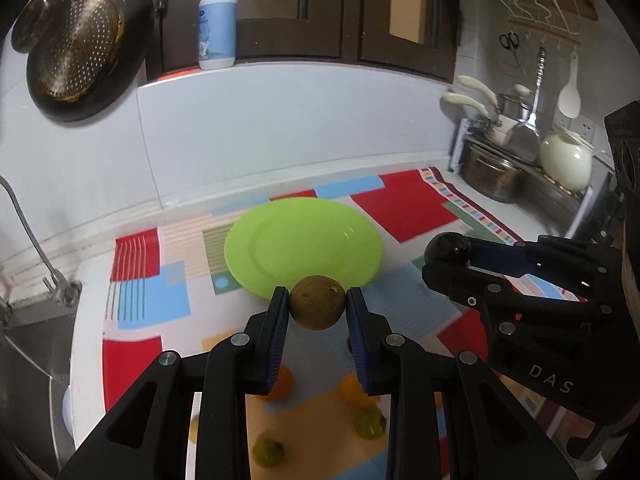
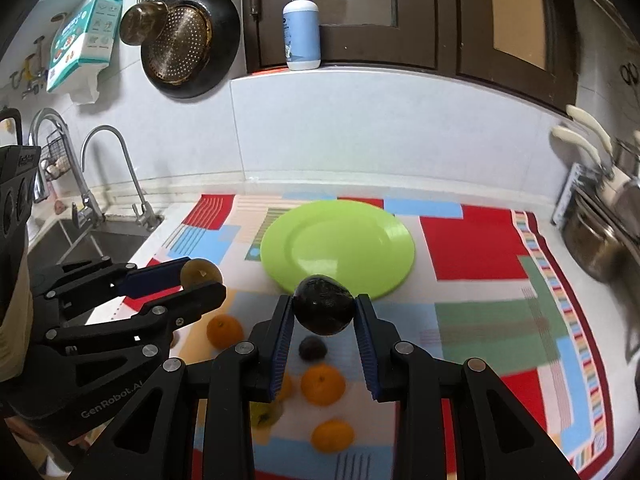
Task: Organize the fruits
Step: 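Carry the brown fruit and dark plum with both tools over the green plate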
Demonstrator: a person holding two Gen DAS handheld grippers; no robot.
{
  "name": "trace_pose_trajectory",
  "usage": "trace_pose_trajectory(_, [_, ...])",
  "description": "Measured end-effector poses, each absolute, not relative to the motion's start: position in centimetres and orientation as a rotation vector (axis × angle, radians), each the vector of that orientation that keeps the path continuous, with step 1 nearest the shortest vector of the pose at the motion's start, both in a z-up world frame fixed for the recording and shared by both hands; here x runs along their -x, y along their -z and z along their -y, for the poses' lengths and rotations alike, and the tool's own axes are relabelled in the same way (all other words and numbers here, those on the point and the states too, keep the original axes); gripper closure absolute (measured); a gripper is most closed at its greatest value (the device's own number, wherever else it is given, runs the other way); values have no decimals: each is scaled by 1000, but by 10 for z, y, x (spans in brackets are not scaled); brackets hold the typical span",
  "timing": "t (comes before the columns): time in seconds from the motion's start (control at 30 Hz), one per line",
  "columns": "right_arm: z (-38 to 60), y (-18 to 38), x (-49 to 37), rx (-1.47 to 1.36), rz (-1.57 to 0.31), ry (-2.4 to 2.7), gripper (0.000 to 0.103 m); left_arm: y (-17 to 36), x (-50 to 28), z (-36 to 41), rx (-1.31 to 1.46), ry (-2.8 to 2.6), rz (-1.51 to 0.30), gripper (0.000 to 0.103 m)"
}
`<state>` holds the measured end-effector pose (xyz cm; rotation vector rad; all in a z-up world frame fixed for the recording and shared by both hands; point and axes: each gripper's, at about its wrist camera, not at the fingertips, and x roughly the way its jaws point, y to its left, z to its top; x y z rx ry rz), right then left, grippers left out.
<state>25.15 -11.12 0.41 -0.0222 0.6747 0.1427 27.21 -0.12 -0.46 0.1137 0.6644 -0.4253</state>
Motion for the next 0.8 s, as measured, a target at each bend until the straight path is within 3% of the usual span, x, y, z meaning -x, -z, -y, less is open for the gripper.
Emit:
trace_pose_trajectory(0.4, [126,5,-310,32,-704,-207,71,11,-322,17,-136,407,-700,74])
trace_pose_trajectory(0.8, [131,44,-372,17,-809,-245,71,49,-384,24,-153,403,-817,74])
